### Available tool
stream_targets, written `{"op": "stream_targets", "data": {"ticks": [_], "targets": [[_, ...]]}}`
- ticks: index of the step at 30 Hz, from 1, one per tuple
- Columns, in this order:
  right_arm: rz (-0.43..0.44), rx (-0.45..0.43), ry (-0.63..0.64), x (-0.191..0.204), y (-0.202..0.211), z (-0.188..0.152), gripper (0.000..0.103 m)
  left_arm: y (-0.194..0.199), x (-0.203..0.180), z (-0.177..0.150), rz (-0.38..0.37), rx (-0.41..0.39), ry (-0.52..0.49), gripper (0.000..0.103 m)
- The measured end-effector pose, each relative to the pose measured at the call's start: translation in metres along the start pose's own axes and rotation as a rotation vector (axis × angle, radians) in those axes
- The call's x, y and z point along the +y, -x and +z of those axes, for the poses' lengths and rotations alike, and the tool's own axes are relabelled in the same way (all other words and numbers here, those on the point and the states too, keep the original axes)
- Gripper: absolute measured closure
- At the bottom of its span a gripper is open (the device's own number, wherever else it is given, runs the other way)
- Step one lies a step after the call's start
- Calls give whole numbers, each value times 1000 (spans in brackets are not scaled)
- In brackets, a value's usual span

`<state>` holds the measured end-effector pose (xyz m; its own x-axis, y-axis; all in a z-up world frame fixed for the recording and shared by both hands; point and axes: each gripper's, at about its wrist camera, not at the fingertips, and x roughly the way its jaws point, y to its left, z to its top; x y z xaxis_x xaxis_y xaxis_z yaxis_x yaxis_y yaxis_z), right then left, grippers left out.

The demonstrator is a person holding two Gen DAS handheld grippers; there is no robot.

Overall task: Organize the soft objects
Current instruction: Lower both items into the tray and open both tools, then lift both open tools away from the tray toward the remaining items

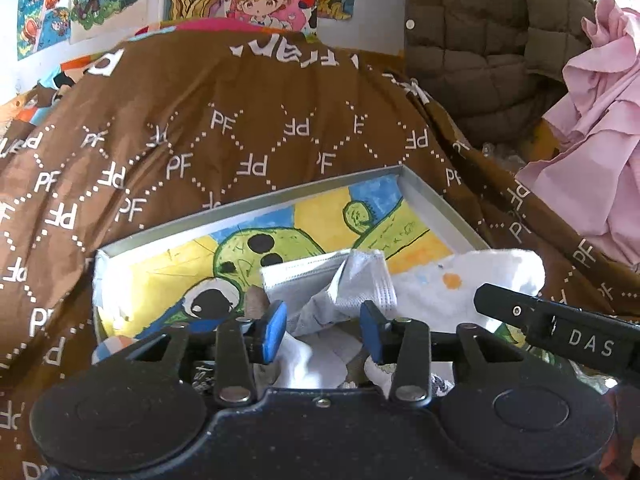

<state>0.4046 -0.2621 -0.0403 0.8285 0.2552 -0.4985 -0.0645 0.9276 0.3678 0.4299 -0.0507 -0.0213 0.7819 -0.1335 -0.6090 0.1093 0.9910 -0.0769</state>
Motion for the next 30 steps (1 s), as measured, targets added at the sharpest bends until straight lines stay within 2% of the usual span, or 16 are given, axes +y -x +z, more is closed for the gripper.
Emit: {"op": "stream_targets", "data": {"ticks": [5, 8, 17, 22, 30], "targets": [[6, -26, -15, -2, 21, 7, 20, 28, 2, 5, 19, -38, -6, 42], [8, -49, -6, 1, 39, 12, 14, 51, 6, 8, 35, -69, -8, 34], [41, -133, 79, 39, 113, 14, 1, 137, 18, 9, 60, -170, 13, 21], [58, -184, 155, 63, 152, 8, 0, 188, 23, -4, 75, -233, 10, 10], [94, -254, 160, 86, 203, -15, 0, 249, 26, -38, 100, -288, -39, 3]]}}
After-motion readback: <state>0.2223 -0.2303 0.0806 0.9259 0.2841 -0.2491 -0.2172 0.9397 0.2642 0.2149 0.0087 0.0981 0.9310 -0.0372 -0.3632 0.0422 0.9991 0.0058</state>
